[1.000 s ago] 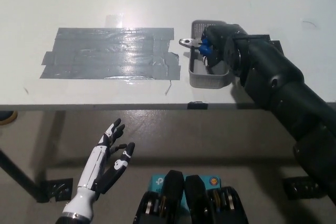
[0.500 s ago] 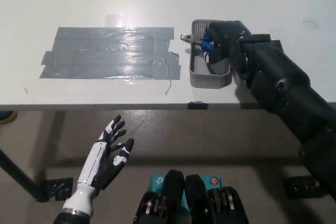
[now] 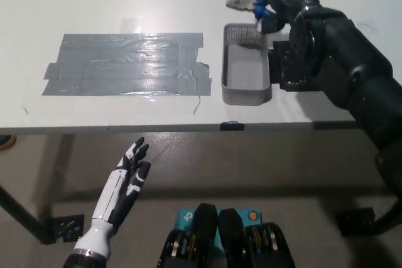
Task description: The robot picks the blue plier placed on top of the container and places it on the grey area of the table
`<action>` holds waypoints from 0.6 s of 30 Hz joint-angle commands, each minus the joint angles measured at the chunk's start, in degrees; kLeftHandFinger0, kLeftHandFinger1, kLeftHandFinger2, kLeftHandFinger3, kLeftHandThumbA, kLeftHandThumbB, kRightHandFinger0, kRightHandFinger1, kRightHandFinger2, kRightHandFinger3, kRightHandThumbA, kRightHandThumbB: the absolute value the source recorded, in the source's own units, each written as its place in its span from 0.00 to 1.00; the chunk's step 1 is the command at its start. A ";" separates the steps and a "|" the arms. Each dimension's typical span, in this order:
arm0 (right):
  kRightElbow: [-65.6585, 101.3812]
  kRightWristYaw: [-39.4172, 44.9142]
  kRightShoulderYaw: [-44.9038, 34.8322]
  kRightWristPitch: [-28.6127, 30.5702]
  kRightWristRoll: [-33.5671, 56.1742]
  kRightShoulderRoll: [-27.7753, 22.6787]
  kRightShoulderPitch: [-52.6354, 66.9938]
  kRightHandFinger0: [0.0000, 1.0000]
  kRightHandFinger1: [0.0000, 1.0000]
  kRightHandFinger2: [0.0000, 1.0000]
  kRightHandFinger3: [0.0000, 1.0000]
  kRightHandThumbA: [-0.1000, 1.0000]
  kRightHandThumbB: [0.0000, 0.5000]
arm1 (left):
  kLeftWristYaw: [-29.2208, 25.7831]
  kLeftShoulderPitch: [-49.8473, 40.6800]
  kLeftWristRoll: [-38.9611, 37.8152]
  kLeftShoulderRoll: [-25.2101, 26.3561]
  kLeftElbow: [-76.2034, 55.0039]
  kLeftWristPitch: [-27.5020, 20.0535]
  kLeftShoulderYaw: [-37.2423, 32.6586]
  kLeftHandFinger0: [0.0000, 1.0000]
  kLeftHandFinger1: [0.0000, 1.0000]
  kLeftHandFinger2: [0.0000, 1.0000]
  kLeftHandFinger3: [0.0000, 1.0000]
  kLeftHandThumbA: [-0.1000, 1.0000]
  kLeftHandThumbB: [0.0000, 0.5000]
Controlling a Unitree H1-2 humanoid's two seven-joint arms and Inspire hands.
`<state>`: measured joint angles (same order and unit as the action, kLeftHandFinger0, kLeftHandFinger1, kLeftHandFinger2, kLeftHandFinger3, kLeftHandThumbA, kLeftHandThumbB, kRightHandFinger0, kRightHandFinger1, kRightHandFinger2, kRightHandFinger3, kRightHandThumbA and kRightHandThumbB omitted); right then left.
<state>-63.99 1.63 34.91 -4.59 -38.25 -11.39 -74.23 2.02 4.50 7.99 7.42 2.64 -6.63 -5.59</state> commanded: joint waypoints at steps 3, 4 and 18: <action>1.33 -6.08 -1.58 3.67 -0.64 1.13 -6.87 0.00 0.48 0.86 0.56 0.00 0.53 | 0.23 0.19 0.80 0.68 -1.18 -1.93 0.07 1.00 1.00 1.00 1.00 0.96 0.35; 1.22 -6.17 -1.61 3.78 -0.64 1.17 -6.90 0.00 0.48 0.86 0.59 0.00 0.53 | 0.23 0.19 0.82 0.69 -1.20 -1.92 0.08 1.00 1.00 1.00 1.00 0.96 0.34; -5.30 -6.55 -0.69 3.21 -0.86 12.74 -7.45 0.13 0.36 0.52 0.51 0.03 0.60 | 0.25 -1.21 1.47 -0.41 -1.47 -1.74 -1.13 1.00 1.00 1.00 1.00 0.90 0.35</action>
<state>-67.33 -0.90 34.66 -3.02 -38.96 -1.84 -76.24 2.02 3.70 8.58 7.19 2.61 -6.67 -6.08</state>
